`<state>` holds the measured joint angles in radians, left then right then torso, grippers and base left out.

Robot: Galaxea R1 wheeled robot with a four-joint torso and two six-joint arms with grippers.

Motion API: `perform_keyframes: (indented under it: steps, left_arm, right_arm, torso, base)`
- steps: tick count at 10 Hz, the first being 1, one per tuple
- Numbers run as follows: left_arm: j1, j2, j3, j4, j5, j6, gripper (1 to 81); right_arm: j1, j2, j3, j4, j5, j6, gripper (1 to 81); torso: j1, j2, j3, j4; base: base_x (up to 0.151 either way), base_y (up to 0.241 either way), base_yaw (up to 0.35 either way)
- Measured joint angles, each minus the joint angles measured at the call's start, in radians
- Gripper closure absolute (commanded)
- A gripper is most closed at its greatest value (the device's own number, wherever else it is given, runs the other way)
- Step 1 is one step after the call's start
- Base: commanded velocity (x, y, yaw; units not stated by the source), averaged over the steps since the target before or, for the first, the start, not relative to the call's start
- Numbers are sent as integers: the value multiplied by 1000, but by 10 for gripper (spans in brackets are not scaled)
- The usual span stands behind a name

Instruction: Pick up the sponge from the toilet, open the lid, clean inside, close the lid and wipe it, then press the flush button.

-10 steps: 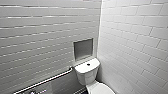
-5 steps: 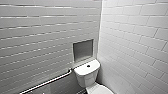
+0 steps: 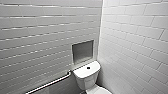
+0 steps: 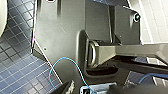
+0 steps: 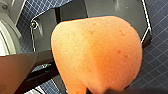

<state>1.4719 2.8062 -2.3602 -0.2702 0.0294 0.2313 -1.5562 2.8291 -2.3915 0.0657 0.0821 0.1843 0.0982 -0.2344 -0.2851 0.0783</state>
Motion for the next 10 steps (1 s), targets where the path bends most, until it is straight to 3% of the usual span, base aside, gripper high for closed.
perform_keyframes:
  steps: [10]
  left_arm:
    - [-1,0,0,0,-1,0,10]
  right_arm:
    - [-3,0,-2,0,0,0,811]
  torso:
    - [0,0,0,0]
  base:
    - [81,0,0]
